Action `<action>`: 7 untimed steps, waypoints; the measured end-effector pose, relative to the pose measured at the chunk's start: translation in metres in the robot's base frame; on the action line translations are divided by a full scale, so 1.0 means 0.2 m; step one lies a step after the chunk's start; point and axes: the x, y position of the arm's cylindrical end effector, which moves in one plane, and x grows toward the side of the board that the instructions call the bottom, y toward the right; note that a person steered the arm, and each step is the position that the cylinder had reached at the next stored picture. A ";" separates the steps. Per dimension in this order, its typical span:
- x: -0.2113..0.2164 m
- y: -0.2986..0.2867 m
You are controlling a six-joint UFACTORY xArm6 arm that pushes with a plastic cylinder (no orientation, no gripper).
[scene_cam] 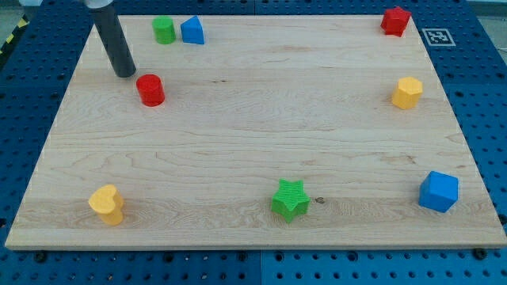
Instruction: Move red circle below blue triangle
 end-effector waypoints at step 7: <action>0.32 0.24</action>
